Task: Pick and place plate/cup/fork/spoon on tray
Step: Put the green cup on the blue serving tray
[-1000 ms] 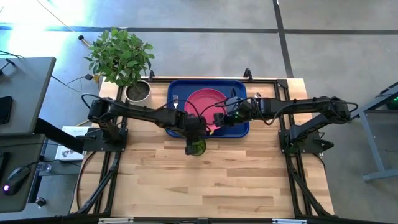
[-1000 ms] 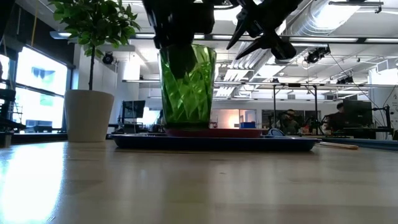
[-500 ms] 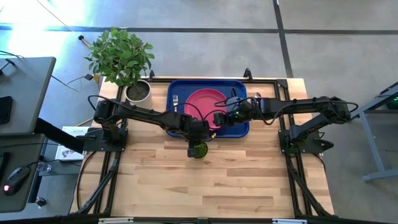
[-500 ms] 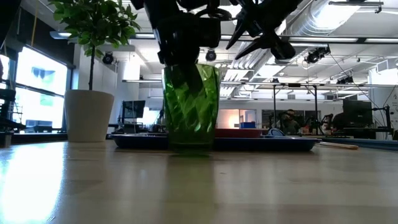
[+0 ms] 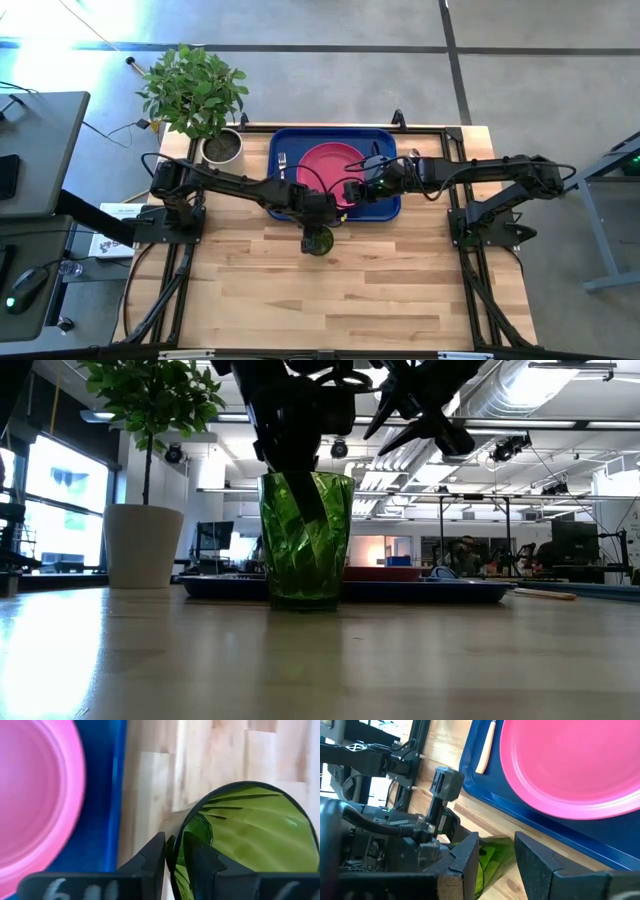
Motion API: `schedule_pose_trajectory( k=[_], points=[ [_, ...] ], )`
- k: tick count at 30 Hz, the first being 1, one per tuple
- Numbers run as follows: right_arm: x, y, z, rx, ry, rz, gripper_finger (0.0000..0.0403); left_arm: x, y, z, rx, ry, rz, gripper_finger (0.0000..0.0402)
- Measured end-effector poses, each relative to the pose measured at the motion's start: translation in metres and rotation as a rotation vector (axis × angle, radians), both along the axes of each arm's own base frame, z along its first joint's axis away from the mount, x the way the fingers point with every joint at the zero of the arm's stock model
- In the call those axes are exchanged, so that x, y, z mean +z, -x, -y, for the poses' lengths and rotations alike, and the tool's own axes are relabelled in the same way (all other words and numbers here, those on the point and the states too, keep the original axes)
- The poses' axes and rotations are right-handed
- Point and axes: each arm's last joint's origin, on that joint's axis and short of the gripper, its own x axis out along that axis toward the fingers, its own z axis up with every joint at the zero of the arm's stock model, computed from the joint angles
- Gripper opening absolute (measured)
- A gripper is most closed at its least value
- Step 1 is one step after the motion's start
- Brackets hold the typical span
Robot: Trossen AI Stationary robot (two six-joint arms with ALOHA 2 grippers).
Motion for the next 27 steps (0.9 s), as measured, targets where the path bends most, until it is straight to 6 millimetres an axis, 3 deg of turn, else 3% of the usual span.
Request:
schedule_pose_trajectory(
  k=[16, 27],
  points=[
    [0.0, 0.0, 0.0, -0.009, 0.008, -0.001, 0.0117, 0.005, 0.003, -0.005, -0.019, 0.006, -0.004, 0.0128],
    [0.002, -0.001, 0.0, -0.014, 0.002, 0.023, 0.0117, 0.038, 0.024, -0.015, -0.011, -0.004, 0.024, 0.0129]
  ],
)
